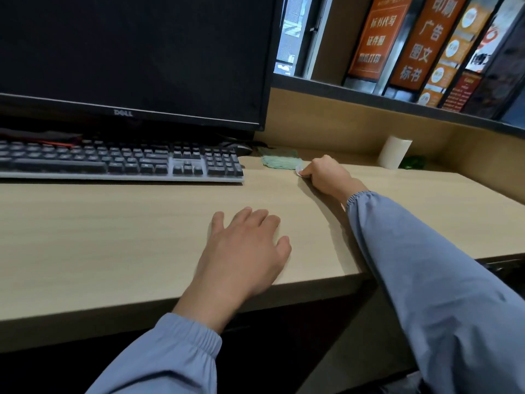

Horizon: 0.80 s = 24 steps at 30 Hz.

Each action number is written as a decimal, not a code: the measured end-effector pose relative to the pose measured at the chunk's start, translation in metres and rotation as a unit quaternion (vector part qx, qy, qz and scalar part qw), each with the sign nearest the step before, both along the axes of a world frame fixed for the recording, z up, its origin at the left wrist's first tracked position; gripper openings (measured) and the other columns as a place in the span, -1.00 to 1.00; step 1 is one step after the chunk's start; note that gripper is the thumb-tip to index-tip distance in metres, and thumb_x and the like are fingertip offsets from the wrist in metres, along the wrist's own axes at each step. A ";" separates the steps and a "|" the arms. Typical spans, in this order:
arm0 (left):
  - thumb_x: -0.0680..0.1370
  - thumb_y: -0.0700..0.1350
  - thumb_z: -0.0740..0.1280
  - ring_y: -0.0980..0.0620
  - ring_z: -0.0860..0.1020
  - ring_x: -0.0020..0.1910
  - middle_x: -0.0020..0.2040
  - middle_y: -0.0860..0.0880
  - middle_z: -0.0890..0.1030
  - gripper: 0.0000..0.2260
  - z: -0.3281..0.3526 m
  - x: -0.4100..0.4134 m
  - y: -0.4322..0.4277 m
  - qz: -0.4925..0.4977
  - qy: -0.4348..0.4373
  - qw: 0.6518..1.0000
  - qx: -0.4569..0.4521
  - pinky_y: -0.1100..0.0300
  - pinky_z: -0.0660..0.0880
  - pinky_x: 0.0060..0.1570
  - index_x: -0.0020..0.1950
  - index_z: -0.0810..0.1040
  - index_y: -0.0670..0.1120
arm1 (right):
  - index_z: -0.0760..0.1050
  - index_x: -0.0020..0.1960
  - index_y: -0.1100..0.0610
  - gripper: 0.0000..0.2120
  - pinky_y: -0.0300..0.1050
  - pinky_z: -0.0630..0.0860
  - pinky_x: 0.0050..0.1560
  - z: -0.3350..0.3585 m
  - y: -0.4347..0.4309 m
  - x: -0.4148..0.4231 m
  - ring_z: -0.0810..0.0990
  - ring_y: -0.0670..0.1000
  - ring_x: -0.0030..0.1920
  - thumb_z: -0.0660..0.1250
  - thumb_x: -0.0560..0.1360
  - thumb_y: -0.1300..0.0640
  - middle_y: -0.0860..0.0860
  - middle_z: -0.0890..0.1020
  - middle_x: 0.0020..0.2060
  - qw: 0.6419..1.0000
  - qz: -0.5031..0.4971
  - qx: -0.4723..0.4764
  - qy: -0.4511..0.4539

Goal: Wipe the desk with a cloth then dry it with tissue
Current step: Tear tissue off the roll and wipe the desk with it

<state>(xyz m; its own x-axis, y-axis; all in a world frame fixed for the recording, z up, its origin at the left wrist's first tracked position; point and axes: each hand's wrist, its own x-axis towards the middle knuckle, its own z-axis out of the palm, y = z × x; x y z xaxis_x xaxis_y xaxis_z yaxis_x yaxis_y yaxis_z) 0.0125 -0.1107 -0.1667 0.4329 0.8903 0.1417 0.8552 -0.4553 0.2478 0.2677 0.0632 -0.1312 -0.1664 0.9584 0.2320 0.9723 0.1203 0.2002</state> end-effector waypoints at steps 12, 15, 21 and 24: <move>0.72 0.21 -0.04 0.05 0.11 0.66 0.66 0.12 0.23 -0.51 -0.002 -0.002 0.002 0.001 -0.004 1.000 -0.004 -0.24 -0.02 0.60 0.63 0.25 0.13 | 0.73 0.07 0.15 -0.61 0.02 0.52 -0.10 0.000 -0.008 0.004 0.58 0.32 -0.01 0.19 0.47 0.40 0.25 0.69 -0.08 1.000 -0.014 -0.007 -0.010; 0.72 0.21 -0.04 0.07 0.11 0.66 0.66 0.12 0.23 -0.51 -0.002 -0.002 0.003 0.000 -0.009 1.000 -0.006 -0.23 -0.02 0.60 0.63 0.26 0.13 | 0.69 -0.02 0.23 -0.68 0.10 0.47 -0.19 0.001 -0.030 0.004 0.55 0.33 -0.12 0.20 0.42 0.42 0.29 0.63 -0.19 1.000 -0.010 -0.005 -0.017; 0.72 0.20 -0.05 0.05 0.10 0.67 0.68 0.10 0.21 -0.51 -0.003 -0.002 0.001 0.000 -0.006 1.000 -0.006 -0.24 -0.01 0.60 0.64 0.24 0.12 | 0.72 0.12 0.10 -0.67 0.09 0.47 -0.17 0.002 -0.101 0.005 0.59 0.27 -0.17 0.21 0.60 0.31 0.23 0.69 -0.16 1.000 0.011 -0.007 0.007; 0.73 0.19 -0.06 0.03 0.08 0.68 0.69 0.09 0.20 -0.50 -0.003 -0.001 0.001 0.001 -0.005 1.000 -0.007 -0.23 -0.02 0.61 0.65 0.24 0.11 | 0.71 0.18 0.06 -0.71 -0.01 0.49 -0.21 0.005 -0.148 0.005 0.60 0.12 -0.26 0.20 0.69 0.18 0.11 0.71 -0.19 0.999 0.030 -0.008 0.018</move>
